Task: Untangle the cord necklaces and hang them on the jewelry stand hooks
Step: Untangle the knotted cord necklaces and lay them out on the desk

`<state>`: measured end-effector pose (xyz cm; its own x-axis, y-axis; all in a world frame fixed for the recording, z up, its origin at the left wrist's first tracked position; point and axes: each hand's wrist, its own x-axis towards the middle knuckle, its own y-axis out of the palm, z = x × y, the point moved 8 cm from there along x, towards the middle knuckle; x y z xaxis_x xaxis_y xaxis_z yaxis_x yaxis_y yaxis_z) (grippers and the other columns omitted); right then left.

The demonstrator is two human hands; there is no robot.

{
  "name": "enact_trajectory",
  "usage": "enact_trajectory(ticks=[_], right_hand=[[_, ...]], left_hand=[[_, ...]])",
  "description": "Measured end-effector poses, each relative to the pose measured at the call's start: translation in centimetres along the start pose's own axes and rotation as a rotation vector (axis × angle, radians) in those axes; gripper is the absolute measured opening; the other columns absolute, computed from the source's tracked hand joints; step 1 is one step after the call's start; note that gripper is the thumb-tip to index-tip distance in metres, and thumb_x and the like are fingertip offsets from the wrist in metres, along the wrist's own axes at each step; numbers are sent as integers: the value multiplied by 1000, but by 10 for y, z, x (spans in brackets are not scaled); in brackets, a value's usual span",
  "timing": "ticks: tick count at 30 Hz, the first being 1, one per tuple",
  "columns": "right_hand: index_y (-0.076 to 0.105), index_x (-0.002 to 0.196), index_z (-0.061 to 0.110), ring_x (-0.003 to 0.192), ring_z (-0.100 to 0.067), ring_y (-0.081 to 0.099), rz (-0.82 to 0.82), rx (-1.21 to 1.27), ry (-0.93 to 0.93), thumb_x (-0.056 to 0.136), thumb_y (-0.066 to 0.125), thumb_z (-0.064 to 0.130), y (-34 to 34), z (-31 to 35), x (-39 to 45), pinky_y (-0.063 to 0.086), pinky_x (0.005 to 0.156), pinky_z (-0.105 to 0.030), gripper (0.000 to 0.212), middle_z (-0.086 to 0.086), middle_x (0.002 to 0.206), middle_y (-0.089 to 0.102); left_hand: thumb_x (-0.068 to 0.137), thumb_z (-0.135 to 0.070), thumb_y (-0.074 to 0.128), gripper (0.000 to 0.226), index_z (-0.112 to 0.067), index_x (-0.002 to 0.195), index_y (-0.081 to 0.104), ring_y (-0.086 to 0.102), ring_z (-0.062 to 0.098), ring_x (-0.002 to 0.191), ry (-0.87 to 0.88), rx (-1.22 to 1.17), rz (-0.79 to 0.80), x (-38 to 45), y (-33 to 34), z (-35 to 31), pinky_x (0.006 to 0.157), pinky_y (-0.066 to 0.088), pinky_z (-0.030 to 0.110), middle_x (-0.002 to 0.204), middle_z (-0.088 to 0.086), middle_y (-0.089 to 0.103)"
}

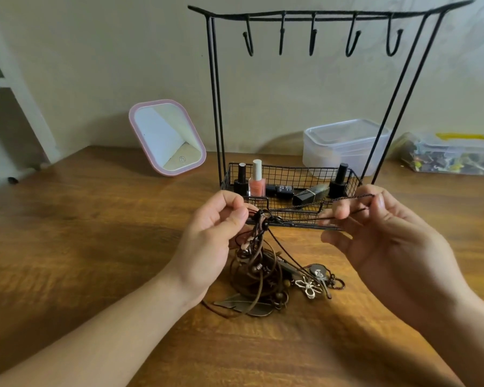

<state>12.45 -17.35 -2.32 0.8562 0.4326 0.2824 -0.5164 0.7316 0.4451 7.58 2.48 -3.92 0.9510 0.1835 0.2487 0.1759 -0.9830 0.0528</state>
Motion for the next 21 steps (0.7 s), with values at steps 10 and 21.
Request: enact_trajectory(ticks=[10,21], right_hand=[[63,89,19,68,-17,56,-177,3,118,77,65,12,-32,2,9,50,65,-30,13,-1,75,60],[60,119,48,94,11,59,-4,-1345,-143,85,69,35,2,6,-8,49,73,-10,37,30,104,64]], left_hand=[[99,-9,49,11,-13,91,55,59,3,74,14,71,101,-4,13,-6,73,51,15,71,-13,61],[95,-8,60,7,-12,101,61,68,11,81,-24,46,149,-3,15,-3,77,53,20,81,1,70]])
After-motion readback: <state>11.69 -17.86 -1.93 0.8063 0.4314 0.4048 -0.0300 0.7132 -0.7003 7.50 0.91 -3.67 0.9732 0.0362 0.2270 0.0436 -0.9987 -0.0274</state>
